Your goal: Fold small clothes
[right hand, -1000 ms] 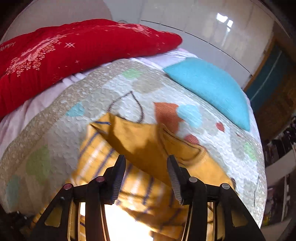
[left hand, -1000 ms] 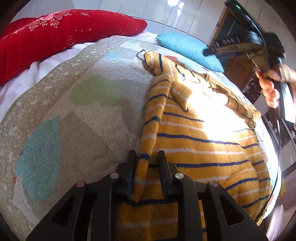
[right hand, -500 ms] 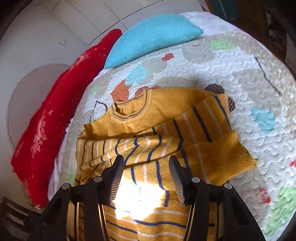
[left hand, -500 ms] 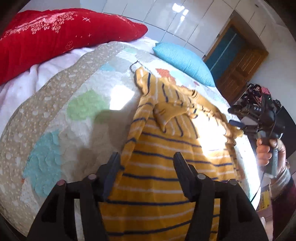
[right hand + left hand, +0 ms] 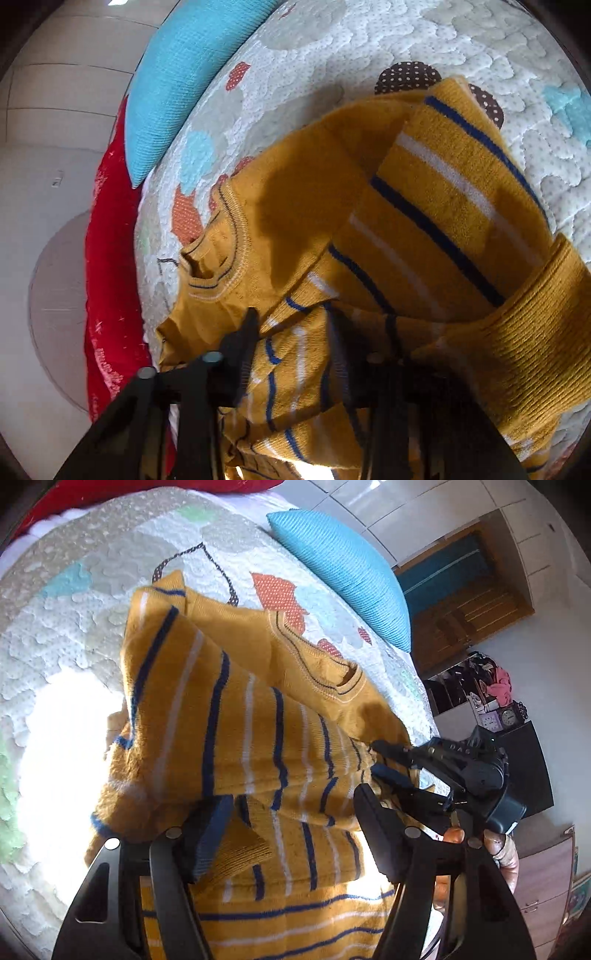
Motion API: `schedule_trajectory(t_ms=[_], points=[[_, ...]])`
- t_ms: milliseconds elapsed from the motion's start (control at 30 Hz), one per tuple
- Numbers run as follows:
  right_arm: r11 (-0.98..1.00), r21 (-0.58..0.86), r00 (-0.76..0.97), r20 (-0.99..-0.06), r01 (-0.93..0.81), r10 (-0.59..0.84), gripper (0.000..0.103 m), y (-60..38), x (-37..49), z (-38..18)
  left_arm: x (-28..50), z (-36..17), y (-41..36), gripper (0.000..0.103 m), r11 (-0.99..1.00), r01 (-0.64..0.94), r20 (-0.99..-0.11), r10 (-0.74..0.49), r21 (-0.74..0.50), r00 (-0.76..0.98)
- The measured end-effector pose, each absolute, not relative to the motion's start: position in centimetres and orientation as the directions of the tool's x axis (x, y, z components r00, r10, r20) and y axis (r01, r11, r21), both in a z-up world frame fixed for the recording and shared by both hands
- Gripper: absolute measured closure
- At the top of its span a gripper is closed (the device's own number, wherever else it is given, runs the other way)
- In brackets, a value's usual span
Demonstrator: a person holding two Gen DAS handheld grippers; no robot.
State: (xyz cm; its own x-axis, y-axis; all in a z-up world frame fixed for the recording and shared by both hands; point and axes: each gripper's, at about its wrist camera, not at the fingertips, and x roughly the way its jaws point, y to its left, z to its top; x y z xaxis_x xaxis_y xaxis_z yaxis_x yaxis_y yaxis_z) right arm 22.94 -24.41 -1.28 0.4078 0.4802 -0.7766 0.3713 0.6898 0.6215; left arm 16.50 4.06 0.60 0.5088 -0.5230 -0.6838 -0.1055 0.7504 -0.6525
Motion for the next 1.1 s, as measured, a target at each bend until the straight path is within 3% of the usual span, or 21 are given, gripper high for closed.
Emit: schedule_trajectory(t_ms=[100,200,300,367,400,433,500,600,867,900,933,967,1000,1033,1067,1100], points=[[0.706,0.62,0.459,-0.766,0.341,0.451,0.102,-24.7,23.3,-1.3,16.0,0.8,4.4,0.036,0.733,-0.106,-0.666,-0.535,-0.672,0.52],[0.73,0.625,0.526,-0.734,0.276,0.43,0.102,-24.9,23.5,1.2,16.0,1.5,5.0,0.036,0.741,-0.101,-0.667,-0.526,-0.664,0.527],[0.74,0.657,0.61,-0.648,0.143,0.456,0.102,-24.6,23.2,6.5,16.5,1.5,5.9,0.036,0.73,-0.116,-0.663,-0.528,-0.674,0.53],[0.804,0.595,0.632,-0.622,-0.003,0.463,0.102,-23.3,22.4,10.2,16.3,1.6,6.1,0.036,0.727,-0.113,-0.66,-0.533,-0.678,0.529],[0.849,0.525,0.626,-0.642,-0.063,0.443,0.097,-22.3,21.9,11.3,16.2,1.5,6.2,0.036,0.73,-0.109,-0.661,-0.533,-0.675,0.527],[0.892,0.437,0.602,-0.683,-0.116,0.413,0.072,-21.1,21.5,11.7,16.2,1.5,6.2,0.036,0.732,-0.107,-0.663,-0.532,-0.672,0.526],[0.937,0.268,0.523,-0.778,-0.224,0.348,0.037,-19.1,20.8,10.3,16.4,1.2,6.4,0.036,0.723,-0.114,-0.66,-0.539,-0.681,0.523],[0.951,0.089,0.511,-0.826,-0.297,0.236,0.037,-19.0,19.5,7.3,16.9,0.6,6.8,0.035,0.696,-0.127,-0.646,-0.562,-0.707,0.517],[0.915,0.054,0.424,-0.874,-0.4,0.237,0.037,-20.7,21.3,1.2,19.3,-0.3,6.6,0.035,0.648,-0.178,-0.631,-0.579,-0.74,0.517],[0.907,0.07,0.411,-0.875,-0.414,0.255,0.037,-20.6,21.2,0.8,19.4,-0.3,6.6,0.044,0.647,-0.182,-0.631,-0.577,-0.741,0.519],[0.904,0.068,0.422,-0.868,-0.421,0.262,0.037,-20.6,20.9,0.7,19.6,-0.4,6.6,0.062,0.651,-0.181,-0.634,-0.574,-0.737,0.518],[0.902,0.062,0.434,-0.861,-0.427,0.265,0.037,-20.4,20.6,0.7,19.7,-0.5,6.6,0.071,0.658,-0.176,-0.64,-0.575,-0.732,0.51],[0.902,0.064,0.435,-0.86,-0.428,0.267,0.041,-20.4,20.4,0.5,19.7,-0.7,6.7,0.085,0.663,-0.175,-0.645,-0.575,-0.728,0.503],[0.904,0.073,0.434,-0.859,-0.42,0.271,0.058,-20.3,20.3,0.5,19.8,-0.9,6.9,0.087,0.658,-0.179,-0.644,-0.579,-0.731,0.501],[0.907,0.096,0.43,-0.857,-0.41,0.285,0.067,-20.3,20.1,0.6,19.8,-1.1,7.0,0.088,0.649,-0.18,-0.636,-0.585,-0.74,0.504],[0.913,0.104,0.433,-0.855,-0.395,0.285,0.085,-20.2,20.0,0.8,19.7,-1.1,7.2,0.09,0.644,-0.18,-0.631,-0.587,-0.743,0.508]])
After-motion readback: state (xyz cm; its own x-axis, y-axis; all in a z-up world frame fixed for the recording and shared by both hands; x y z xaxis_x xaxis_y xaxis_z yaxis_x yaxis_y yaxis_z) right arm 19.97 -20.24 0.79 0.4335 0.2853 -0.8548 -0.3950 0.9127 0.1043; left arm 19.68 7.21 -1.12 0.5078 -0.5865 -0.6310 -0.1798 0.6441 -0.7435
